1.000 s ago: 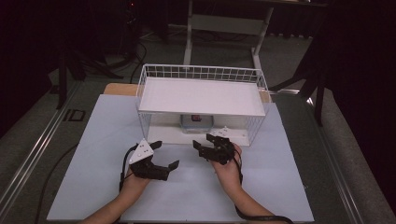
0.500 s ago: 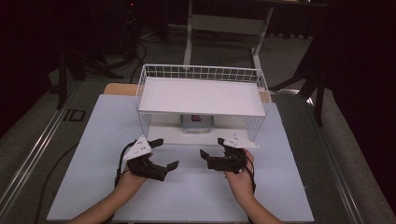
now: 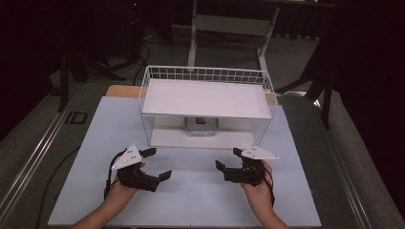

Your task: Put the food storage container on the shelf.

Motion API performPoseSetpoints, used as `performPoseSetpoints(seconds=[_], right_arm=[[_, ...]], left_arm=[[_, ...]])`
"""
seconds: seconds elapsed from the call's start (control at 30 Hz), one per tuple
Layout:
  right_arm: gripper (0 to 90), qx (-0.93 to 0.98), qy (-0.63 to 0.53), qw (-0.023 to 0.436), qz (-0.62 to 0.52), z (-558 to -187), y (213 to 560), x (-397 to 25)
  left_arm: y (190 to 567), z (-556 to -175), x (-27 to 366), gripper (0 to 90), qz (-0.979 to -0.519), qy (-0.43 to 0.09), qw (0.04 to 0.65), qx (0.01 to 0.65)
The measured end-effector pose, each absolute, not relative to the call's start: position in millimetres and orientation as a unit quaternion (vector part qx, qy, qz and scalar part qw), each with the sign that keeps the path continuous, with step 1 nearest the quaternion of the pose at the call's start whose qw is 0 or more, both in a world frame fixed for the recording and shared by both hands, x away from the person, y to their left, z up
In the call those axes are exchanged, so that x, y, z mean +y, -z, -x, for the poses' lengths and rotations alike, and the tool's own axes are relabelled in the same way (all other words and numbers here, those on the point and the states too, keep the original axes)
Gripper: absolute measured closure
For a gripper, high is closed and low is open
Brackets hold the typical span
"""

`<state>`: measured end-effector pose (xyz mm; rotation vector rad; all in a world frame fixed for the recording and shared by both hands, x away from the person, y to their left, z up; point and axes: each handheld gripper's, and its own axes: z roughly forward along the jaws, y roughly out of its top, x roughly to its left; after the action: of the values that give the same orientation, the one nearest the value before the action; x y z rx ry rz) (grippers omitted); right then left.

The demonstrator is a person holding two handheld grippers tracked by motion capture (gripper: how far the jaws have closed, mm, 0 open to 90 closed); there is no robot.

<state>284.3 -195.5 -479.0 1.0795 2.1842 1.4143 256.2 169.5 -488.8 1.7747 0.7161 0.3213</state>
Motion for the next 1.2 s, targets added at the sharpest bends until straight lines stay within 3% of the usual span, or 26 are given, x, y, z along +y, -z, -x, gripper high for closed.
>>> performPoseSetpoints(seconds=[0.67,1.2], right_arm=[[14.6,0.767,-0.495,0.168,-0.372,-276,493,-232],[14.7,0.758,-0.508,0.172,-0.372,-280,490,-243]], left_arm=[[508,-251,183,1.9,-0.763,-0.149,0.551,0.304],[506,-252,192,1.9,-0.742,-0.151,0.577,0.307]])
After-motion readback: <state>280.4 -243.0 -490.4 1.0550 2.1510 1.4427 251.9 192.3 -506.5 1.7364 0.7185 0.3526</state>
